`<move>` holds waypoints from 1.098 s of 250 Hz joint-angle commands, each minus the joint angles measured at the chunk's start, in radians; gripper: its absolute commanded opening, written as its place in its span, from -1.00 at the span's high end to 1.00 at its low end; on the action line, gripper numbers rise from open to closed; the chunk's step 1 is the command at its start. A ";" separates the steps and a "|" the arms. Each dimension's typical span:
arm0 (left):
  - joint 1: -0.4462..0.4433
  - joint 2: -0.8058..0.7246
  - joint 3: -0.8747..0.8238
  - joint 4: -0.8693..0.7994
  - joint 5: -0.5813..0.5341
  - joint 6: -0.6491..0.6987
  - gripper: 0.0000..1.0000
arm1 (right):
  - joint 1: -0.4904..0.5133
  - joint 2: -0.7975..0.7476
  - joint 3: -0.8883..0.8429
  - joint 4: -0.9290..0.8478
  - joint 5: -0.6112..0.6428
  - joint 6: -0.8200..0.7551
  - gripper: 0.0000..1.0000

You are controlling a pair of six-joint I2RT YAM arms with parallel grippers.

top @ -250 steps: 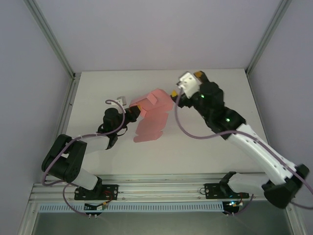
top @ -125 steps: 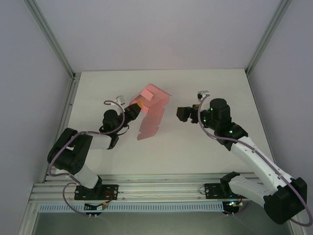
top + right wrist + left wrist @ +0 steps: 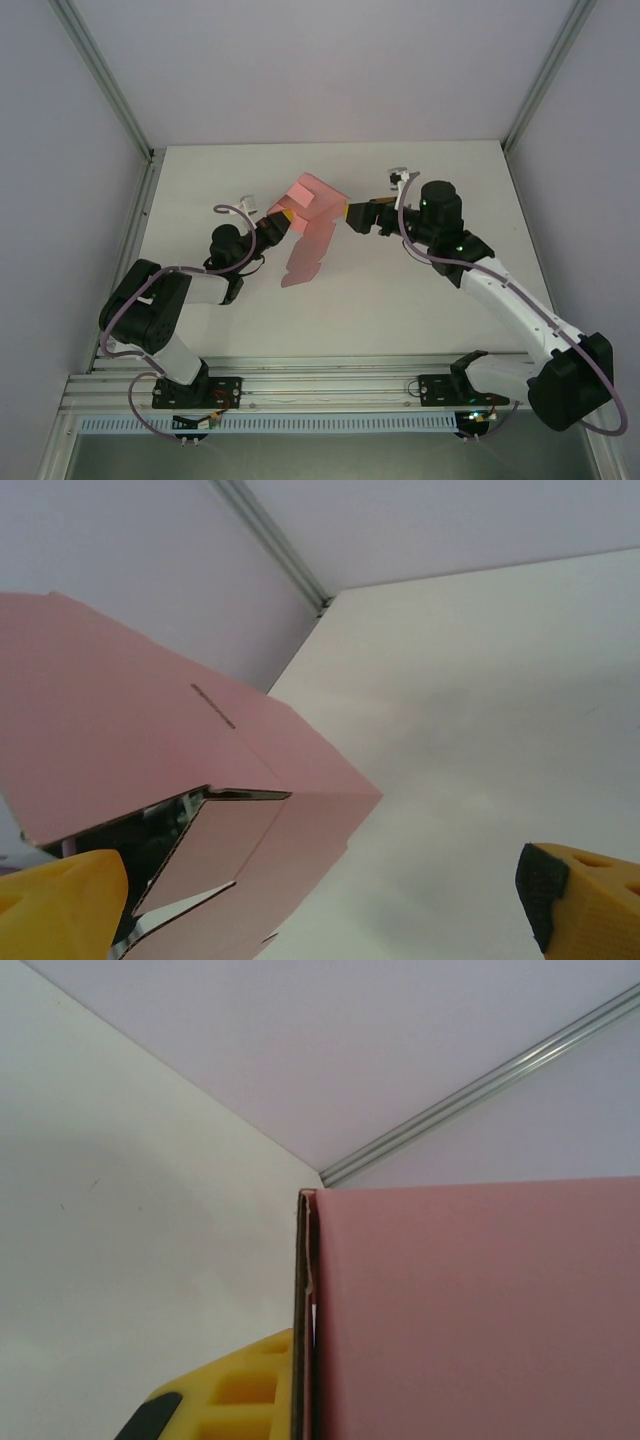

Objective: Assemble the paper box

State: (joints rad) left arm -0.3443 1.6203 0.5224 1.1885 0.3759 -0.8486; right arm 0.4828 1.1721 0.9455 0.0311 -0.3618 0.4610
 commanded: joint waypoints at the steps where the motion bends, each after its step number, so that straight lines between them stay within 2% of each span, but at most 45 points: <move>1: 0.007 -0.021 0.011 0.054 0.018 0.003 1.00 | -0.004 0.027 0.035 0.055 -0.153 -0.033 -1.00; 25: 0.006 -0.017 0.010 0.062 0.023 -0.003 1.00 | -0.007 0.030 0.034 0.048 -0.138 -0.054 -1.00; 60: 0.004 -0.022 0.010 0.031 0.014 0.012 1.00 | -0.006 -0.026 0.026 -0.019 0.011 -0.113 -1.00; 93: 0.006 -0.018 0.012 0.033 0.014 0.013 1.00 | -0.007 -0.085 0.001 -0.062 0.052 -0.138 -1.00; 133: 0.006 -0.015 0.015 0.038 0.030 0.010 1.00 | -0.009 -0.076 -0.013 -0.132 0.121 -0.158 -1.00; 175: 0.007 -0.018 0.011 0.044 0.039 0.007 1.00 | -0.008 -0.018 0.027 -0.099 -0.010 -0.170 -1.00; 243: 0.006 -0.012 0.020 0.019 0.059 0.025 1.00 | -0.009 0.070 0.078 0.008 -0.151 -0.164 -1.00; 275: 0.005 -0.002 0.025 0.014 0.073 0.033 1.00 | -0.010 0.114 0.095 0.046 -0.171 -0.141 -1.00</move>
State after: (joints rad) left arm -0.3443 1.6203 0.5224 1.1805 0.4118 -0.8444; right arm 0.4774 1.2560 1.0016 -0.0116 -0.4606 0.3058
